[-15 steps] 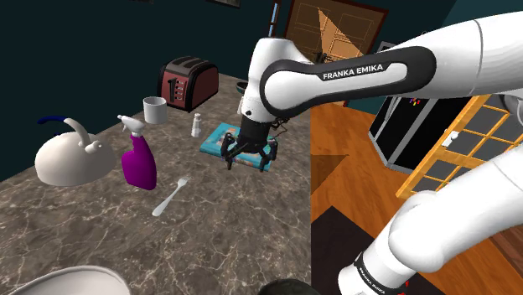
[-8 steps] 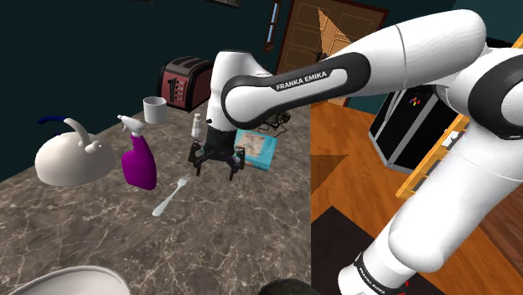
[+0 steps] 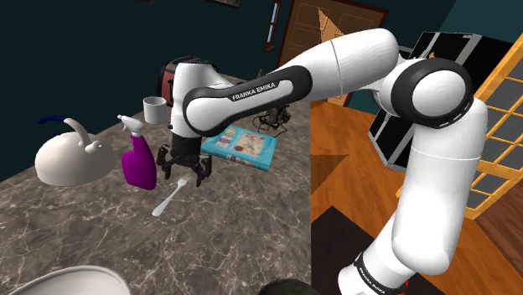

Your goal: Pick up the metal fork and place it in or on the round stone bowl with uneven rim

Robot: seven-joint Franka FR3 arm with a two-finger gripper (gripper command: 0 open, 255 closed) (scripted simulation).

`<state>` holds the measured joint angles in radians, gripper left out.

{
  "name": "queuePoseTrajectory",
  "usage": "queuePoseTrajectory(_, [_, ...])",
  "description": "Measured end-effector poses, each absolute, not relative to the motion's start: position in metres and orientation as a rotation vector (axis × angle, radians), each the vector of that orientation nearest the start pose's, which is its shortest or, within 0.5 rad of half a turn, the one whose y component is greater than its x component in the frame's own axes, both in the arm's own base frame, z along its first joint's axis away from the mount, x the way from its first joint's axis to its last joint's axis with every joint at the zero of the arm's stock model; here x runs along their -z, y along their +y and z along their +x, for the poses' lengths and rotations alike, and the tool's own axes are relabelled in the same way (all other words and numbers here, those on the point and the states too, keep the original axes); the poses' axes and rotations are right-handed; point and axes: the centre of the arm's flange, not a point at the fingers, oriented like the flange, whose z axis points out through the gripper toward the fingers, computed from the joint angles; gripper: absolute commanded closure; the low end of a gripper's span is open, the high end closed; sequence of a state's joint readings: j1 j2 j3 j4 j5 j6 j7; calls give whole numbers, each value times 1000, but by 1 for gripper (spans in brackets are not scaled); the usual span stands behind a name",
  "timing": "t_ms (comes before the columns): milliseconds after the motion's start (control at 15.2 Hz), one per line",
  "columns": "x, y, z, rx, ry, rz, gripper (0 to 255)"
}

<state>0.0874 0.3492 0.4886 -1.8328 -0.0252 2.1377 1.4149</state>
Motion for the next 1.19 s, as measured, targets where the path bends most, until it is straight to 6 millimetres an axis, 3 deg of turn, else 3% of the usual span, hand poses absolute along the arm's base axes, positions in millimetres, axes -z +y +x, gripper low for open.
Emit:
queuePoseTrajectory(132, [-348,338,557,-191,1314,-2764,0])
queuePoseTrajectory(264, [-337,340,563,-193,1333,-2756,0])
queuePoseTrajectory(660, [-319,346,564,-168,1328,-2741,0])
queuePoseTrajectory(1056, [-318,349,565,-169,1324,-2742,0])
queuePoseTrajectory(1122, [-316,348,564,-169,1324,-2742,255])
queuePoseTrajectory(1188, [-315,349,563,-169,1325,-2743,255])
